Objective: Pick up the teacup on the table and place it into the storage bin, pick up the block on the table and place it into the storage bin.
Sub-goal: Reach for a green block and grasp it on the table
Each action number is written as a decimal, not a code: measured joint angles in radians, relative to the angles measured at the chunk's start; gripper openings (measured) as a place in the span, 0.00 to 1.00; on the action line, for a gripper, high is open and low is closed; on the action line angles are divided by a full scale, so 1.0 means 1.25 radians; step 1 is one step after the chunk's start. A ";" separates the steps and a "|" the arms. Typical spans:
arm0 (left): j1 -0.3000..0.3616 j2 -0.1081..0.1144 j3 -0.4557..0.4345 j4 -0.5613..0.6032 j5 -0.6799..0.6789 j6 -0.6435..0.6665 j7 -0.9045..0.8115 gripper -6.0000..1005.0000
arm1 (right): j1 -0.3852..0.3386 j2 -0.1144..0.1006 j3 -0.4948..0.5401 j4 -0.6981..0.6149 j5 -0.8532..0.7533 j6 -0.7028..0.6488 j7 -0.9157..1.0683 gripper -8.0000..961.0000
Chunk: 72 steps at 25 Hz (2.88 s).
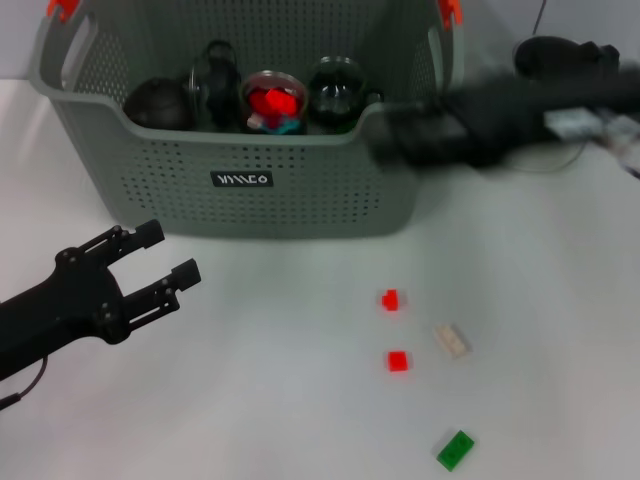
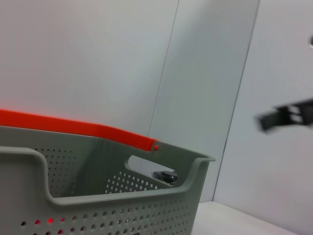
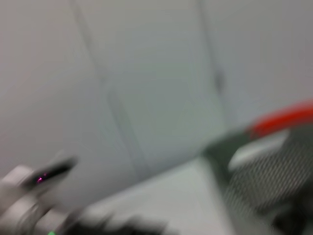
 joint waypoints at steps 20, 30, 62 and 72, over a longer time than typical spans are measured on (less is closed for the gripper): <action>-0.005 0.002 0.000 0.000 0.001 -0.005 -0.003 0.75 | 0.126 0.043 -0.205 -0.106 -0.558 -0.312 0.166 0.64; -0.002 0.001 0.000 0.000 0.001 -0.008 0.002 0.75 | 0.200 0.052 -0.204 0.023 -0.566 -0.259 0.438 0.62; -0.010 0.002 0.000 -0.012 0.005 -0.061 0.005 0.75 | 0.233 0.062 -0.485 0.188 -0.544 -0.109 0.623 0.58; -0.009 0.002 0.001 -0.020 0.008 -0.080 0.013 0.75 | 0.240 0.060 -0.501 0.202 -0.546 -0.079 0.694 0.60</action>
